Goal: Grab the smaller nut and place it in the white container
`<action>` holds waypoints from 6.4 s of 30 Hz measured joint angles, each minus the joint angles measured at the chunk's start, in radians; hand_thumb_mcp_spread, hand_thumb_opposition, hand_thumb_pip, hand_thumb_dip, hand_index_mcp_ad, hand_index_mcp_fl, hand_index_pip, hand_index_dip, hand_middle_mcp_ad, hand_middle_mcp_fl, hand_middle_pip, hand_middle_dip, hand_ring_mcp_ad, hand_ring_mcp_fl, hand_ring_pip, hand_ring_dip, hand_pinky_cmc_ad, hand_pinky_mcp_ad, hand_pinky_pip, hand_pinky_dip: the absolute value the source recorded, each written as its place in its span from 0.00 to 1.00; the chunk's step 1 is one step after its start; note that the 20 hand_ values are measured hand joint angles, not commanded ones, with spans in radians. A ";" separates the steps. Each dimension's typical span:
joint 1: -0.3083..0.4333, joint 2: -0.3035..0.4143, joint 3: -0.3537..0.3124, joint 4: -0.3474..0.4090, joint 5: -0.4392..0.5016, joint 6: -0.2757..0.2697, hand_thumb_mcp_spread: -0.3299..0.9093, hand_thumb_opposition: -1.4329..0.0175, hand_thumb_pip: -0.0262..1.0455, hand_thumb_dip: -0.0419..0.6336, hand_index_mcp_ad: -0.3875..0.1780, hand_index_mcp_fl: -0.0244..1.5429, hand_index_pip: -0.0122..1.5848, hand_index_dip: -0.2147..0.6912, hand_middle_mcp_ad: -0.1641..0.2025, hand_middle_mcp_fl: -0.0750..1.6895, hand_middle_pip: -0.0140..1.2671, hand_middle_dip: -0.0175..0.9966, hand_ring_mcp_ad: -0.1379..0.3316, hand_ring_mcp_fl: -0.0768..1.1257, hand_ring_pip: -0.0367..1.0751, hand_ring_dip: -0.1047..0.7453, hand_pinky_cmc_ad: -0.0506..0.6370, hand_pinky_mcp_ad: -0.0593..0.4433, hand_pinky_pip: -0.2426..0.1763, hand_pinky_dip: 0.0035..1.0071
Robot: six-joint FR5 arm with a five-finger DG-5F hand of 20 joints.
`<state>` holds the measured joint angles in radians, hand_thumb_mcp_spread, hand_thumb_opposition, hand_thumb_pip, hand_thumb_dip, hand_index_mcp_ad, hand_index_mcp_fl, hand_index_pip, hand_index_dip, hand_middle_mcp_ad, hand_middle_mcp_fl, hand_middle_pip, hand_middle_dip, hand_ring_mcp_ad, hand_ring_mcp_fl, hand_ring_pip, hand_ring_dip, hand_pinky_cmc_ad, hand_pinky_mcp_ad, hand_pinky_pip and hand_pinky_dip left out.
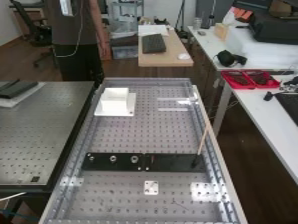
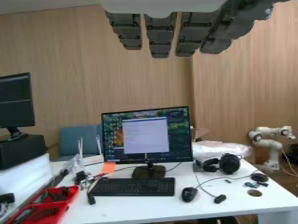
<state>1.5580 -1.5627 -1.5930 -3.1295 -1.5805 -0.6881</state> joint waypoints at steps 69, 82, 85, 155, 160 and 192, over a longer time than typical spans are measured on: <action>-0.090 0.132 -0.438 0.212 -0.010 -0.007 0.43 0.47 0.52 0.16 0.66 0.03 0.05 0.57 0.69 0.04 0.11 0.19 0.67 0.06 0.11 0.19 0.65 0.71 0.36 0.12; -0.140 0.139 -0.576 0.353 0.010 0.004 0.45 0.46 0.60 0.21 0.64 0.07 0.07 0.57 0.69 0.04 0.11 0.20 0.67 0.06 0.11 0.19 0.65 0.71 0.36 0.12; -0.158 0.126 -0.603 0.397 0.009 0.011 0.46 0.46 0.61 0.22 0.61 0.09 0.10 0.57 0.70 0.04 0.11 0.20 0.67 0.06 0.11 0.19 0.64 0.71 0.36 0.12; -0.210 -0.128 -0.761 0.709 0.072 -0.058 0.59 0.41 0.63 0.44 0.46 0.02 0.88 0.65 0.67 0.07 0.11 0.24 0.57 0.06 0.11 0.21 0.60 0.68 0.44 0.13; -0.200 -0.140 -0.770 0.728 0.108 -0.047 0.60 0.41 0.63 0.44 0.46 0.02 0.88 0.65 0.67 0.07 0.11 0.24 0.57 0.06 0.11 0.21 0.60 0.68 0.44 0.13; -0.204 -0.223 -0.773 0.810 0.137 -0.043 0.63 0.41 0.60 0.43 0.46 0.05 0.92 0.68 0.67 0.10 0.11 0.25 0.57 0.06 0.13 0.23 0.55 0.67 0.52 0.13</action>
<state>1.3536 -1.7854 -2.3662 -2.3198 -1.4430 -0.7314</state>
